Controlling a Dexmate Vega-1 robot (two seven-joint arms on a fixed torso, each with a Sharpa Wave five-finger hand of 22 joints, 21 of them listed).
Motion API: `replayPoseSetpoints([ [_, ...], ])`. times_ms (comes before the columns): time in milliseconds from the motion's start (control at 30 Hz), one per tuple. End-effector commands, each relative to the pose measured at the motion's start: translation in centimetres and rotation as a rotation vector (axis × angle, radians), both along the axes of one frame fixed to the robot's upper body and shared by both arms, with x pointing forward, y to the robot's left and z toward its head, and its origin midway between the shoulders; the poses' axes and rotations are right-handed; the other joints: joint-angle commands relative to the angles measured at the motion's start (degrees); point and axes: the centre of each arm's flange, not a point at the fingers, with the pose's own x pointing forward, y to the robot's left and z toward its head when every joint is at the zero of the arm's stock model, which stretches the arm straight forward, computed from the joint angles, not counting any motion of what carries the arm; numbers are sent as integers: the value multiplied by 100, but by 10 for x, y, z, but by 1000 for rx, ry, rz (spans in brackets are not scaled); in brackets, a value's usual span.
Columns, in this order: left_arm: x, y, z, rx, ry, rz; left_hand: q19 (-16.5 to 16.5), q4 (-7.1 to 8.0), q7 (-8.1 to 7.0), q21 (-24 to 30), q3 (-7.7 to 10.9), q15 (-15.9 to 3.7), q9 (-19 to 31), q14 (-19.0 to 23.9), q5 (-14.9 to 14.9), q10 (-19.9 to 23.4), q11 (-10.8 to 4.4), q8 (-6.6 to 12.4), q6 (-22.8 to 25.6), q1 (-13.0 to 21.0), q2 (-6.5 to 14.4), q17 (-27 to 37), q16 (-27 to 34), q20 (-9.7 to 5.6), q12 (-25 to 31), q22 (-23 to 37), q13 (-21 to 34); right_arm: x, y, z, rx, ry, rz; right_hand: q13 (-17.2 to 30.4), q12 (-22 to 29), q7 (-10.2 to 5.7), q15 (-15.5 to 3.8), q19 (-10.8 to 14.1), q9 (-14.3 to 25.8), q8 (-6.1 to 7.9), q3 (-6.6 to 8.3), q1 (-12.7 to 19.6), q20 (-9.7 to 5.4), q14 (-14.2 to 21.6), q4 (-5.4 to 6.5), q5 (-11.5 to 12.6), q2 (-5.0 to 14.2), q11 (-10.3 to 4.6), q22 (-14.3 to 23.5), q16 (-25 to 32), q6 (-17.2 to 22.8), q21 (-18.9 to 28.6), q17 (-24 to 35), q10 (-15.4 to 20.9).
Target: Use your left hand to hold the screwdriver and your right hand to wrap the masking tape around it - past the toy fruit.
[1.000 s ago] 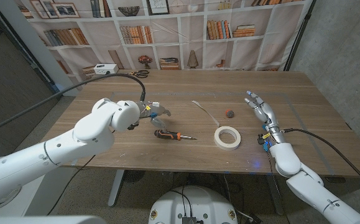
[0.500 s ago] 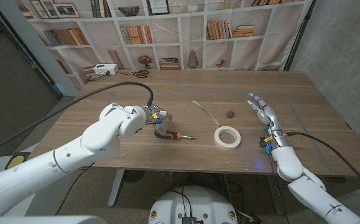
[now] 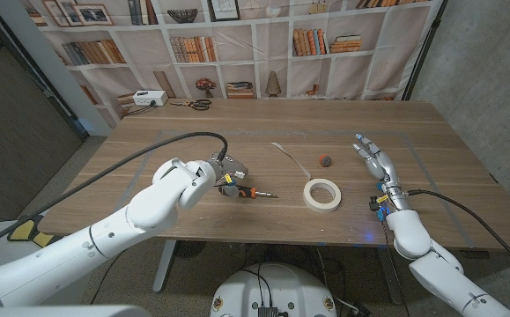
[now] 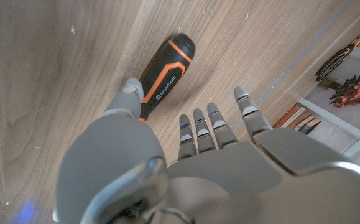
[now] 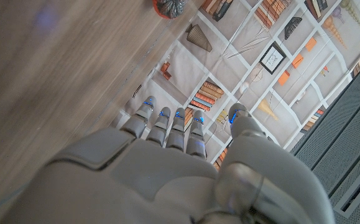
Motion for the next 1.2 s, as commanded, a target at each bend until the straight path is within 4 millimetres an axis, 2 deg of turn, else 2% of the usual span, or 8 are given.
replayPoseSetpoints([
  [33,15,1,-18,-143,58,-96,202,4,37,86,-71,12,30,-58,24,-60,49,50,56,67,40,-47,-53,-129,-7,-11,36,1,0,2,-5,9,-14,0,17,8,1,40,23,40,-3,-13,14,43,36,-31,-4,0,33,22,70,37,24,62],
  [100,17,1,-20,-153,65,-112,278,2,37,106,-95,5,34,-37,24,-33,34,11,-40,84,48,-70,-63,-216,-3,-26,44,1,0,4,-10,5,-16,0,18,7,7,43,23,40,-4,-16,13,47,36,-31,-5,2,33,23,73,38,24,67],
  [333,20,6,-32,-214,73,-146,606,-19,83,205,-130,-82,44,187,24,135,1,29,23,203,134,-113,-20,-274,44,-63,75,1,-1,5,-8,13,-26,1,19,8,8,43,23,39,-13,-25,18,60,36,-34,-9,4,33,25,82,36,24,83],
  [533,21,9,-43,-219,40,-171,995,-106,140,327,-34,-156,66,506,39,379,3,87,191,614,461,-112,69,-334,115,-89,126,3,0,5,-5,23,-31,1,21,11,18,45,23,38,-20,-34,19,81,37,-36,-10,1,33,29,91,36,25,103],
  [667,23,9,-47,-196,25,-165,1212,-224,140,403,159,-183,82,608,-11,456,21,74,186,1224,818,-107,83,-514,122,-99,177,4,1,6,-9,24,-30,1,21,11,8,48,23,36,-25,-43,20,103,39,-37,-9,10,33,36,93,36,25,114],
  [900,26,12,-53,-167,2,-124,1859,-176,129,681,75,-346,92,1052,-112,667,36,74,247,1667,864,-53,276,-758,169,-89,239,6,4,6,-9,32,-40,1,25,16,10,69,24,37,-33,-57,34,142,44,-40,-5,15,33,48,110,42,27,142],
  [1067,33,16,-61,-182,-8,-113,2536,-236,179,1031,74,-612,117,1681,-107,1066,57,206,635,2163,934,-2,547,-1247,285,-72,308,7,5,7,-7,35,-46,1,24,22,-2,74,24,39,-36,-62,41,151,45,-40,0,11,33,49,125,43,28,152],
  [1200,40,20,-69,-201,9,-99,2707,-237,246,1149,183,-622,132,1809,-98,1154,116,238,741,2400,996,-30,532,-1420,300,-76,334,7,5,8,-13,38,-56,1,25,16,-5,79,24,41,-39,-67,42,165,47,-40,4,11,33,52,137,44,29,165],
])
